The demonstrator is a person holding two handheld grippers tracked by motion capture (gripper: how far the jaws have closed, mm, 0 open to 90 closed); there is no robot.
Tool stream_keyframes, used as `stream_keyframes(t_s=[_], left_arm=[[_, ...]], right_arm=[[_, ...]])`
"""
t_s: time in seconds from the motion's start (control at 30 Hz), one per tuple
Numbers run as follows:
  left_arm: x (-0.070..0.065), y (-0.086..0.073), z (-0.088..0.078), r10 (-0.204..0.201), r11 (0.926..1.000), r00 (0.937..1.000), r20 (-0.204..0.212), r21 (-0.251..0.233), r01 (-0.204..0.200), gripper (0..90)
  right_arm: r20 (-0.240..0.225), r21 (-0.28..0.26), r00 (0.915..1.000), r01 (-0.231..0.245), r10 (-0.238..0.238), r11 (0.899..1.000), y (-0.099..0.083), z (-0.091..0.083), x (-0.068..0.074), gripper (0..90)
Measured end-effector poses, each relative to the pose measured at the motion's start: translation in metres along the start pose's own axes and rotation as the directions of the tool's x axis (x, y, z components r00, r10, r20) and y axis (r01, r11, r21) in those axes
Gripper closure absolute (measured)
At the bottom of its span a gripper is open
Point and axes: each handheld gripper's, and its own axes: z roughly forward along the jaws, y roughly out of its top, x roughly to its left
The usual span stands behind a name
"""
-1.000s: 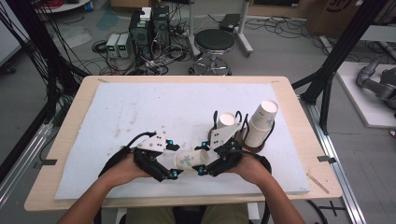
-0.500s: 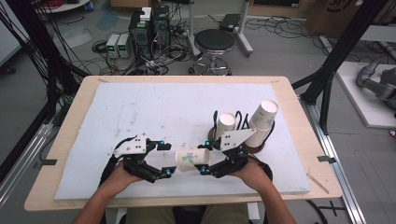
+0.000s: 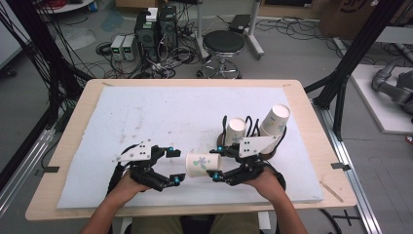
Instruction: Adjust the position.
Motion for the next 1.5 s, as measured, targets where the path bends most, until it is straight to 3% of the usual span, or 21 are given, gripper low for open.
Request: stream_keyframes(t_s=[0.33, 0.63, 0.73, 1.37, 1.5], left_arm=[[-0.001, 0.005, 0.016, 0.008, 1.0000, 0.9987, 0.050, -0.004, -0.007, 18.2], [0.000, 0.005, 0.019, -0.002, 0.9999, 0.9970, 0.078, -0.013, 0.003, 19.4], [-0.001, 0.005, 0.019, 0.013, 0.9998, 0.9952, 0.097, -0.015, -0.012, 24.3], [-0.001, 0.008, 0.015, 0.031, 0.9995, 0.9937, 0.108, -0.007, -0.030, 36.3], [-0.002, 0.012, 0.013, 0.040, 0.9992, 0.9934, 0.107, -0.003, -0.040, 36.4]], right_arm=[[-0.030, -0.029, 0.9996, -0.003, 0.003, 1.000, 0.000, 0.000, 0.002, 36.9], [-0.056, -0.046, 0.9985, -0.006, 0.004, 0.999, -0.001, 0.001, 0.001, 37.0], [-0.056, -0.049, 0.9984, -0.007, 0.004, 0.999, -0.001, 0.001, 0.001, 37.0], [-0.081, -0.031, 0.9958, -0.044, 0.042, 0.999, -0.003, 0.002, -0.001, 36.7], [-0.069, -0.032, 0.9962, -0.055, 0.053, 0.998, -0.003, 0.003, -0.002, 30.7]])
